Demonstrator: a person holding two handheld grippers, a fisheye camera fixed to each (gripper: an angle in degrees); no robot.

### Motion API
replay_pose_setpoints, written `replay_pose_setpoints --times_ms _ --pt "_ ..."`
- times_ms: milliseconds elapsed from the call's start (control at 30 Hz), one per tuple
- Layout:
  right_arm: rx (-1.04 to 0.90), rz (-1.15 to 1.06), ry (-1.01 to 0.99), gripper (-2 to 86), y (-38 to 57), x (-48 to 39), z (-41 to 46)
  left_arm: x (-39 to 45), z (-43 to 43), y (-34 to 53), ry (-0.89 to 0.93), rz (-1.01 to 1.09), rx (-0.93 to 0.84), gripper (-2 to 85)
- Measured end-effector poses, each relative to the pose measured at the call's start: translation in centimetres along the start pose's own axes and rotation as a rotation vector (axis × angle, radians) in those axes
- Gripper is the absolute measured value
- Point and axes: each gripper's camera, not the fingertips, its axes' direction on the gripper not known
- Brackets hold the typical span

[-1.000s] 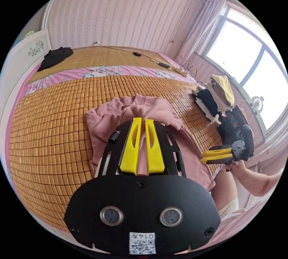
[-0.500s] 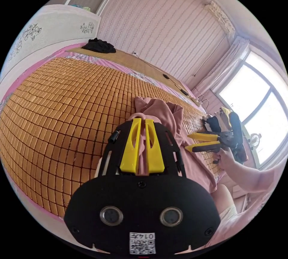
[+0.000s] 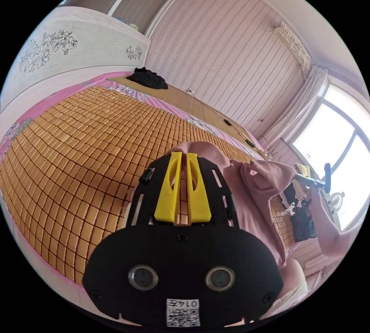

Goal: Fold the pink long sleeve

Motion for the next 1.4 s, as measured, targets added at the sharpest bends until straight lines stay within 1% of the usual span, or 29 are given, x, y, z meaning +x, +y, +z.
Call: replay_pose_setpoints --times_ms 33,67,100,167,233,267,333,400,433,467,533,600,633,667,700,733,767,833,867,900,1000,1033,1133,1200,1267,1333,1400 --pt "-0.013 0.081 0.094 2.1 1.6 3.4 -0.4 -0.6 -0.3 -0.3 -0.033 -0.010 0.005 0.0" --pt "-0.063 0.165 0.170 3.0 3.6 6.6 -0.2 -2.2 -0.9 -0.6 -0.109 -0.046 0.005 0.4" --pt "-0.101 0.206 0.194 3.5 4.6 8.1 0.2 -4.3 -1.1 -0.7 -0.180 -0.105 0.003 1.3" --pt "-0.287 0.349 0.182 8.0 8.8 12.9 2.7 -7.5 -1.0 -0.6 -0.252 -0.190 -0.041 3.2" --pt "-0.359 0.419 0.176 9.2 11.2 14.5 3.9 -9.9 -0.4 -0.8 -0.259 -0.223 -0.132 4.6" --pt "-0.365 0.438 0.184 9.7 12.0 14.8 4.3 -10.5 -0.1 -1.0 -0.289 -0.229 -0.175 5.0" --pt "-0.335 0.442 0.173 10.7 12.0 14.6 4.4 -9.6 -0.3 -1.5 -0.358 -0.176 -0.170 4.9" --pt "-0.279 0.402 0.110 11.2 10.7 13.7 4.7 -6.9 0.0 -2.9 -0.398 -0.062 -0.149 4.8" --pt "-0.261 0.355 0.066 11.6 9.3 12.8 5.2 -6.0 0.3 -3.3 -0.387 -0.028 -0.147 4.8" --pt "-0.247 0.303 0.035 11.9 7.6 11.6 5.9 -4.2 1.3 -4.1 -0.346 0.049 -0.158 4.8" --pt "-0.226 0.216 -0.012 12.4 4.9 9.5 7.3 -1.1 4.2 -5.3 -0.294 0.165 -0.222 4.8" --pt "-0.239 0.111 -0.053 13.0 2.3 6.9 9.2 3.1 8.8 -6.0 -0.241 0.289 -0.293 4.9" --pt "-0.272 0.048 -0.037 13.5 0.9 5.2 10.8 3.9 10.1 -6.0 -0.212 0.302 -0.312 5.1" --pt "-0.302 0.009 0.011 13.4 -0.1 4.0 12.4 5.4 12.8 -5.9 -0.144 0.307 -0.358 5.4" --pt "-0.311 0.004 0.046 13.4 -0.4 3.7 13.1 6.7 15.6 -5.5 -0.087 0.303 -0.415 5.6" --pt "-0.327 0.027 0.126 11.6 -0.6 3.6 14.6 7.2 17.0 -5.1 -0.067 0.304 -0.447 5.8" --pt "-0.322 0.076 0.185 7.4 -0.3 4.1 15.5 8.2 19.6 -4.2 -0.058 0.308 -0.511 5.8" --pt "-0.321 0.127 0.219 0.3 0.7 5.1 16.3 9.3 22.9 -2.5 -0.095 0.347 -0.595 5.9" --pt "-0.385 0.130 0.230 -0.3 1.4 5.7 17.0 9.8 24.4 -1.5 -0.144 0.389 -0.631 5.8" --pt "-0.414 0.120 0.230 -0.4 1.8 6.0 17.2 10.1 24.3 -0.9 -0.151 0.421 -0.567 5.6" --pt "-0.365 0.127 0.282 -0.8 3.9 7.6 14.7 9.4 24.7 -0.9 -0.109 0.333 -0.557 5.3" --pt "-0.348 0.131 0.281 -0.8 4.6 8.3 13.5 9.3 24.8 -1.0 -0.100 0.322 -0.563 5.2" --pt "-0.309 0.052 0.148 -0.3 4.4 8.6 11.5 10.1 24.6 -1.9 -0.089 0.343 -0.537 4.9" --pt "-0.266 -0.012 0.071 0.8 2.8 7.4 11.1 11.3 24.7 -2.8 -0.085 0.374 -0.495 5.0" --pt "-0.216 -0.093 -0.009 4.5 -0.3 4.6 11.9 12.1 25.8 -3.5 -0.094 0.386 -0.491 5.5" --pt "-0.207 -0.140 -0.054 6.9 -2.8 2.3 13.7 12.7 27.8 -3.8 -0.127 0.405 -0.521 6.3" --pt "-0.216 -0.165 -0.066 9.9 -5.0 0.1 16.1 12.7 30.9 -3.6 -0.247 0.441 -0.602 7.5"
